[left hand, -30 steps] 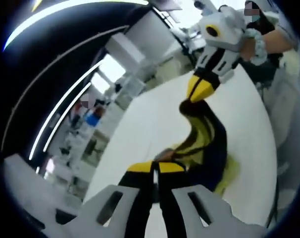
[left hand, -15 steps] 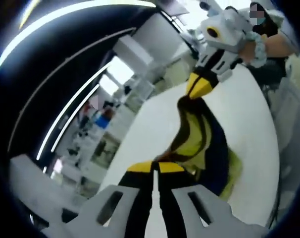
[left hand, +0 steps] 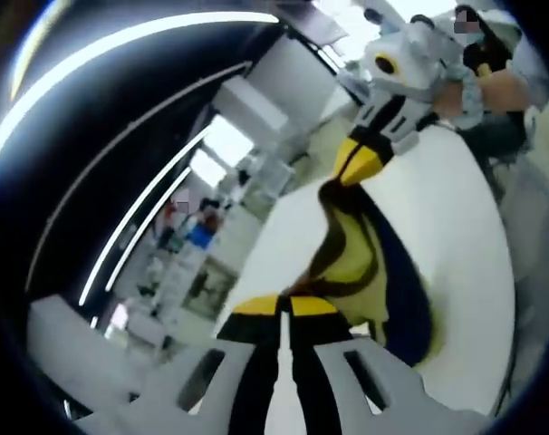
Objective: Fold the garment on the visible template until the final outline fits inside the template.
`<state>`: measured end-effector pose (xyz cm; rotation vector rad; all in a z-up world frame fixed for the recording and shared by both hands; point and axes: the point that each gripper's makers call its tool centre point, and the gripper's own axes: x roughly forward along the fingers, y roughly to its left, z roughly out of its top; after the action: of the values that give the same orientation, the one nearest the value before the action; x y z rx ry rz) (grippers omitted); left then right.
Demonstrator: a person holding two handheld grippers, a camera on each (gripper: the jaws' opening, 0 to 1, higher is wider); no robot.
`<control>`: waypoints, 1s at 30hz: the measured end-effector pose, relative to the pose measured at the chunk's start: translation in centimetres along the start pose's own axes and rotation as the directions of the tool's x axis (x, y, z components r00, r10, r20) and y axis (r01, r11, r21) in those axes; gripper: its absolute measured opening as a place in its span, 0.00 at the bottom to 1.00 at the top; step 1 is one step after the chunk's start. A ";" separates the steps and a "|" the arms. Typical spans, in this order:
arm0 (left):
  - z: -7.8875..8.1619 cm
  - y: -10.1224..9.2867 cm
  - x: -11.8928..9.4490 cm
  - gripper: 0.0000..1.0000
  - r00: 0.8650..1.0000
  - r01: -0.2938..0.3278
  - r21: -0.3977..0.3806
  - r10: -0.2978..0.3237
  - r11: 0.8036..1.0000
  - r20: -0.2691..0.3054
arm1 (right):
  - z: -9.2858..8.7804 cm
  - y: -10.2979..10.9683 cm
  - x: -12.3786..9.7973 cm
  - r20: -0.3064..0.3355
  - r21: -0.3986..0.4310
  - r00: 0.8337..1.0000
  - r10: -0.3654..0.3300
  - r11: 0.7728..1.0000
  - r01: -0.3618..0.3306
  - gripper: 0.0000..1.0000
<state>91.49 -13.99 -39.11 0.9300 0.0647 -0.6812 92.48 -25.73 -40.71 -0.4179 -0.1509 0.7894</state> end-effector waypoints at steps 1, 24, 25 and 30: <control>0.3 0.1 -0.2 0.00 1.000 -0.002 0.005 0.002 1.000 0.006 | 0.4 -0.1 -0.1 0.004 -0.007 1.000 -0.002 1.000 0.002 0.01; 7.3 3.4 -7.2 0.00 0.989 -0.123 0.113 0.113 0.986 0.093 | 11.3 -1.6 -5.0 0.183 -0.124 0.982 -0.051 0.990 0.074 0.02; 7.6 3.4 -7.7 0.00 0.988 -0.129 0.105 0.118 0.986 0.100 | 11.6 -1.5 -5.3 0.187 -0.125 0.981 -0.049 0.989 0.073 0.02; 7.8 2.2 -9.5 0.00 0.989 -0.122 0.101 0.111 0.987 0.101 | 12.2 -0.2 -7.0 0.202 -0.140 0.979 -0.027 0.989 0.057 0.02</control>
<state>83.41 -14.19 -29.59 0.9946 -0.1115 -0.6241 84.23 -27.13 -29.38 -0.4711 -0.4055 0.7804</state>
